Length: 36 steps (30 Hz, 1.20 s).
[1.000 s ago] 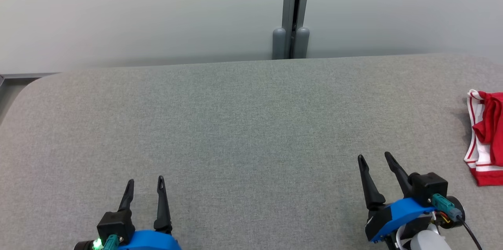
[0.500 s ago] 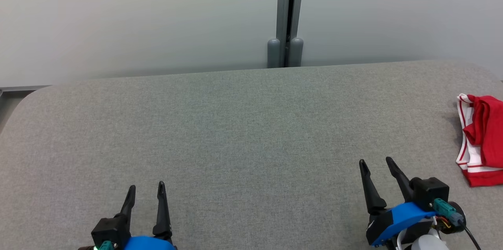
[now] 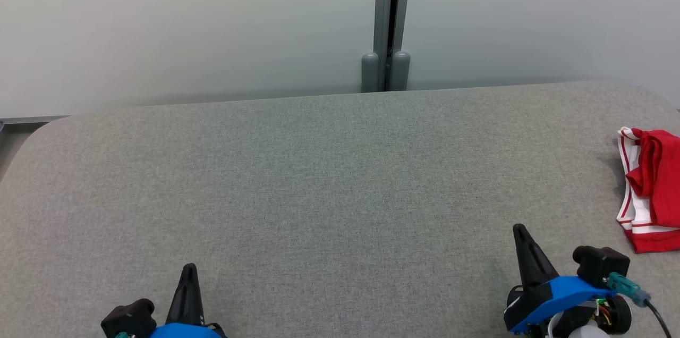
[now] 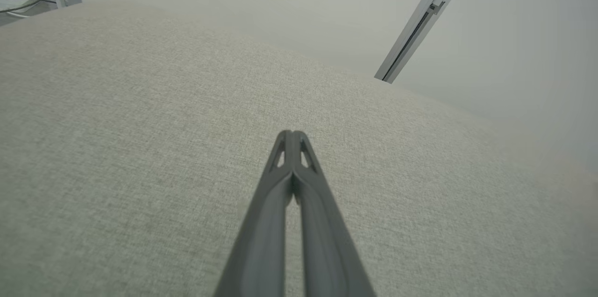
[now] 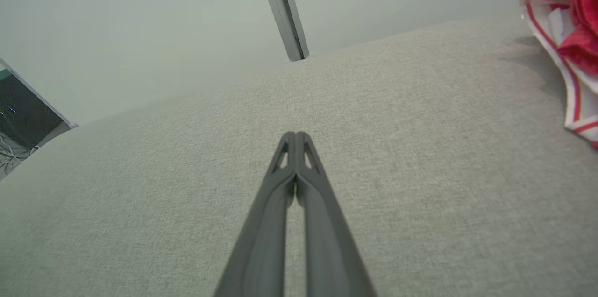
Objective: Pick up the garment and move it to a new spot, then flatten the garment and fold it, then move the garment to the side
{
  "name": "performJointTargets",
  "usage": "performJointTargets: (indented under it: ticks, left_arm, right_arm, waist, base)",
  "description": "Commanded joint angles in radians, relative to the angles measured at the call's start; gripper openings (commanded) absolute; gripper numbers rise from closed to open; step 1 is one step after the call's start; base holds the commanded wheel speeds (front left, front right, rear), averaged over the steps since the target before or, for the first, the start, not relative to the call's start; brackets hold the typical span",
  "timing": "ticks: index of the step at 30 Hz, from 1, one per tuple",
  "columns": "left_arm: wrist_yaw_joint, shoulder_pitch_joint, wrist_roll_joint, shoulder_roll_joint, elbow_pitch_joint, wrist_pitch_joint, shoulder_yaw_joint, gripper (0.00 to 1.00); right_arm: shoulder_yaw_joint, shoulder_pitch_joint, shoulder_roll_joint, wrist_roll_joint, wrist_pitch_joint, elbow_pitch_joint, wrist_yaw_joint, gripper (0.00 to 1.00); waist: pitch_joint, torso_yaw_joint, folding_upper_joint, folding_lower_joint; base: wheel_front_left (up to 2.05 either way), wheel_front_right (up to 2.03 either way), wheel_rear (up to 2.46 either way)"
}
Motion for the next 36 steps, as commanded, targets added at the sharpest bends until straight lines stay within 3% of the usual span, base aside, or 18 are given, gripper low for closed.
performJointTargets:
  ticks: [1, 36]
  left_arm:
    - [-0.006, -0.032, -0.044, 0.001, -0.023, 0.009, 0.01, 0.0]
    - [-0.049, -0.076, -0.552, 0.001, -0.086, 0.147, 0.091, 0.0]
  right_arm:
    - [-0.006, -0.006, -0.002, 0.051, 0.008, -0.029, 0.0, 0.0]
    - [-0.055, 0.027, -0.003, 0.603, 0.141, -0.149, 0.0, 0.0]
  waist:
    - [0.0, 0.0, -0.0001, 0.0]
    - [-0.003, 0.005, -0.0001, 0.0]
  base:
    - [0.0, 0.0, 0.0]
    - [0.0, 0.0, 0.0]
